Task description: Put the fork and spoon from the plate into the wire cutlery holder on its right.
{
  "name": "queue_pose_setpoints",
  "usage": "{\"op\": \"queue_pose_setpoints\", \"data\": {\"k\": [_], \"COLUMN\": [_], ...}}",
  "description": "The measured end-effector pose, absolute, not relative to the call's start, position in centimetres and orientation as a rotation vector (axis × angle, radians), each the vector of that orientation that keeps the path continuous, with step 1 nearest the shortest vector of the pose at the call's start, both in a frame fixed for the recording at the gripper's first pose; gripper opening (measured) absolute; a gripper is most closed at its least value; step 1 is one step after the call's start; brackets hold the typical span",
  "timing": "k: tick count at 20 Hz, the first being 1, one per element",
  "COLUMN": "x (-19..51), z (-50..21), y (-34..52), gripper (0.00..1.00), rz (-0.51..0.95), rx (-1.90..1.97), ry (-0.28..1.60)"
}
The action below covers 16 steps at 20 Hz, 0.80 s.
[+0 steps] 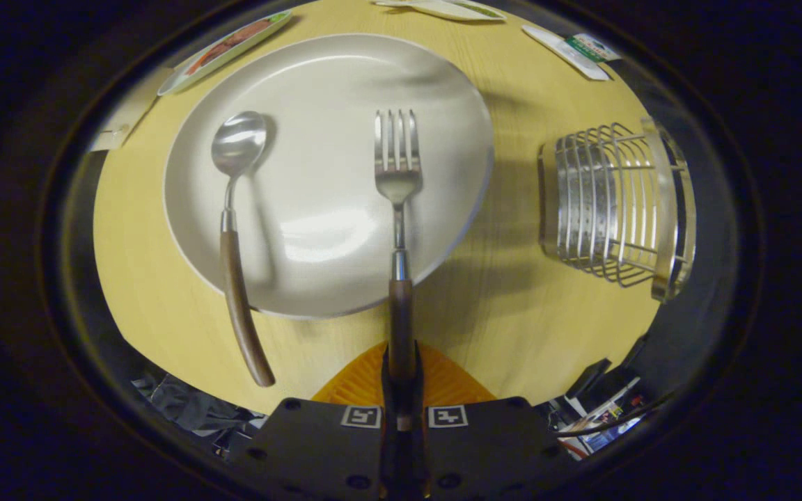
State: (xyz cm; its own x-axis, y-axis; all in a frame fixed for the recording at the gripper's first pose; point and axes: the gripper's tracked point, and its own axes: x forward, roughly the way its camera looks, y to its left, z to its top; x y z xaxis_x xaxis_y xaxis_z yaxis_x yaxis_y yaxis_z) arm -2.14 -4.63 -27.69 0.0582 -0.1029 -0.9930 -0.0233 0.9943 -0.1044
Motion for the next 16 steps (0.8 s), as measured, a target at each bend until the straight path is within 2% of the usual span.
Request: {"op": "queue_pose_setpoints", "data": {"k": [5, 10, 12, 16], "x": [-3.2, -3.9, -4.5, -6.1], "z": [-24.9, -18.7, -18.6, -14.9], "y": [-4.6, -4.1, -4.1, -4.3], "gripper": [0.10, 0.10, 0.07, 0.07], "rz": [-0.103, -0.165, -0.183, -0.206], "rx": [-0.043, 0.046, 0.069, 0.142], "ry": [1.518, 1.500, 1.502, 1.523]}}
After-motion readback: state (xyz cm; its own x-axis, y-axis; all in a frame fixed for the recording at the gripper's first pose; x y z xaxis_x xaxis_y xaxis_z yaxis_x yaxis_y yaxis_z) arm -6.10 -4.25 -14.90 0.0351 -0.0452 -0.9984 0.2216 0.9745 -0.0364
